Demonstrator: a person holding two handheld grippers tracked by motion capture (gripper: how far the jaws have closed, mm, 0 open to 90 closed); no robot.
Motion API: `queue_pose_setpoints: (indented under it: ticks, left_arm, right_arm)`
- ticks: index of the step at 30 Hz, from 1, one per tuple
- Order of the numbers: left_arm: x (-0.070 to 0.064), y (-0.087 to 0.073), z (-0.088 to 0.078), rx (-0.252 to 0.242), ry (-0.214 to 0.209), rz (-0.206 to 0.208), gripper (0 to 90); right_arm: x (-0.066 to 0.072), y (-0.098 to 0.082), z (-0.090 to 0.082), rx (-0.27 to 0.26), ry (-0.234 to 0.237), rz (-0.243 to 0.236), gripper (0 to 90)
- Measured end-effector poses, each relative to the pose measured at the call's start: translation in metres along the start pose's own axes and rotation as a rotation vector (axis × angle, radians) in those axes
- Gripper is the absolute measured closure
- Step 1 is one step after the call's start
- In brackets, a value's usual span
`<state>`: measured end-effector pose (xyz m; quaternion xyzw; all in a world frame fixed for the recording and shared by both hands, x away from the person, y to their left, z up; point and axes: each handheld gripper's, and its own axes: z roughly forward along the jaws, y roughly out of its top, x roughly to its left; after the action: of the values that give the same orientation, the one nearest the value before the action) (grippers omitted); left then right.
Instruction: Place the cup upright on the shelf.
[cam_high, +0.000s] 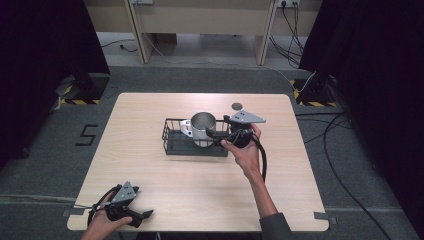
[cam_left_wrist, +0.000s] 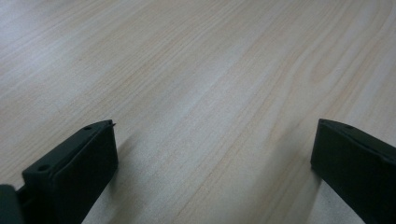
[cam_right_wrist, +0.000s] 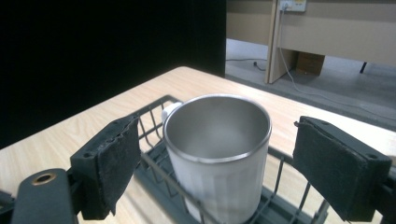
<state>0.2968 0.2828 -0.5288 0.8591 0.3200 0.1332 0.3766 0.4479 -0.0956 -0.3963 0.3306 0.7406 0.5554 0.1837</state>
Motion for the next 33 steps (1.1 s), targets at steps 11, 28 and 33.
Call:
queue_pose_setpoints:
  ticks: [11,28,33]
  left_arm:
    - [0.000,0.000,0.000,-0.002,0.002,-0.003,0.0]
    - [0.000,0.000,0.000,0.001,0.003,-0.002,0.0]
    - [0.000,0.000,0.000,0.001,0.004,-0.002,0.0]
  right_arm:
    - [0.005,-0.023,-0.024,0.020,0.007,0.004,15.5]
    - [0.020,-0.071,-0.060,0.034,-0.025,-0.021,15.7]
    - [0.027,-0.088,-0.068,0.048,-0.030,-0.024,15.8]
